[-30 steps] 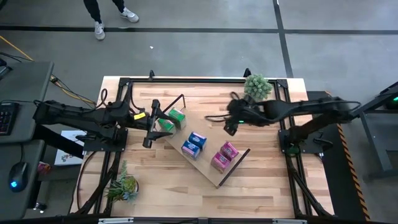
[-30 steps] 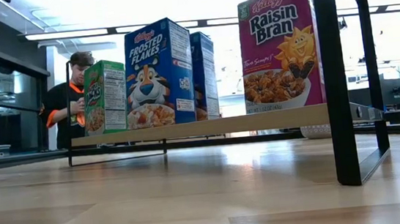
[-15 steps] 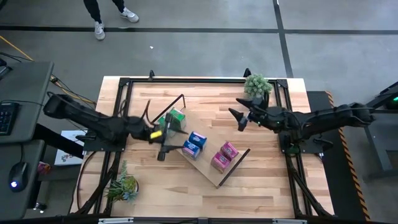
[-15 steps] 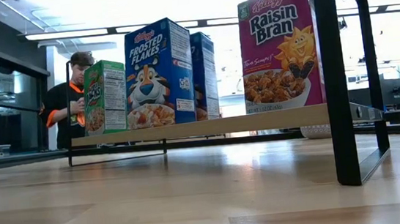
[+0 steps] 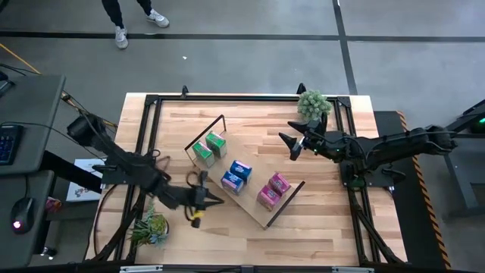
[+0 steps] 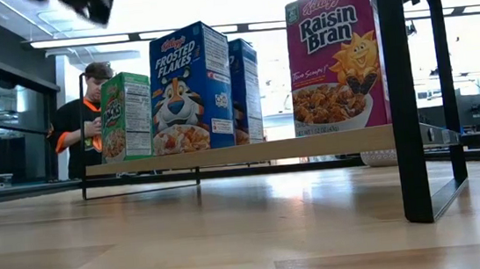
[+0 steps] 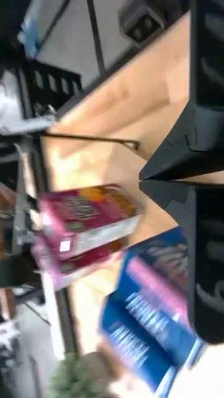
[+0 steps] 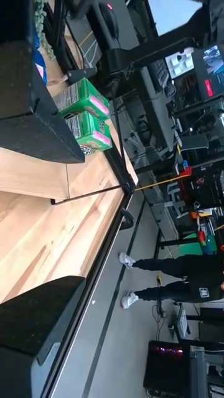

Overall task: Stack cereal on shelf
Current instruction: Put the blue cereal box on the shelf

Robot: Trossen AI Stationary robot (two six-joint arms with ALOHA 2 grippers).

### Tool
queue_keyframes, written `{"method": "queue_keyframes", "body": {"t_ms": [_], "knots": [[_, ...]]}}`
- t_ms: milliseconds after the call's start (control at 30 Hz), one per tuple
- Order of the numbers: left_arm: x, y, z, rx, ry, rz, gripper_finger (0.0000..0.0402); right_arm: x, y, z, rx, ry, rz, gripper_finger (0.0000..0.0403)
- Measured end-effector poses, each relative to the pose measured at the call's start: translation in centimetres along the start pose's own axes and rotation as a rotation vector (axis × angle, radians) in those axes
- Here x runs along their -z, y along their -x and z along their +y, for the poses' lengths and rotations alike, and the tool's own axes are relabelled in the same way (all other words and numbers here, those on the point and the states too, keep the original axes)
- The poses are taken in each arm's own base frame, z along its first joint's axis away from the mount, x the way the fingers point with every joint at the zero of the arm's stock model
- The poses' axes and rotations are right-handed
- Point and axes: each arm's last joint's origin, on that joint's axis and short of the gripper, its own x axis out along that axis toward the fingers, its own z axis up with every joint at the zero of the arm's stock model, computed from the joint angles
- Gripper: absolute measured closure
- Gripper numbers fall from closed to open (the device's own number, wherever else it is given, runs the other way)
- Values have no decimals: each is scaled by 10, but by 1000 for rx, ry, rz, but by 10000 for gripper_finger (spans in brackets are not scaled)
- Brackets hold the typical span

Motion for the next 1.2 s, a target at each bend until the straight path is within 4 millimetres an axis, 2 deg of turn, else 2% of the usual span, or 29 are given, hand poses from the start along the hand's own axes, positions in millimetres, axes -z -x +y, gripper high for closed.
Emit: {"method": "queue_keyframes", "body": {"t_ms": [133,300,433,567,733,767,800,933,1100,1200], "knots": [[19,-22,-10,-65,36,29,401,0,0,0,0,-2,1,100],[40,-37,-13,-182,98,85,401,1,0,0,-21,6,18,101],[48,-45,-8,-219,125,114,402,4,0,-1,-4,-4,36,127],[49,-46,-5,-218,129,119,401,4,0,-1,14,-1,35,207],[65,-42,-2,-225,133,156,401,4,0,-1,14,7,36,365],[68,-42,-1,-235,139,162,401,4,0,-1,15,16,35,383],[70,-42,1,-246,143,169,401,4,0,-1,14,23,35,389],[72,-43,6,-261,140,170,401,4,0,-1,14,7,34,371],[72,-47,14,-234,139,189,401,4,0,-1,14,15,35,397],[72,-50,19,-231,134,198,401,4,0,-1,14,25,35,396]]}}
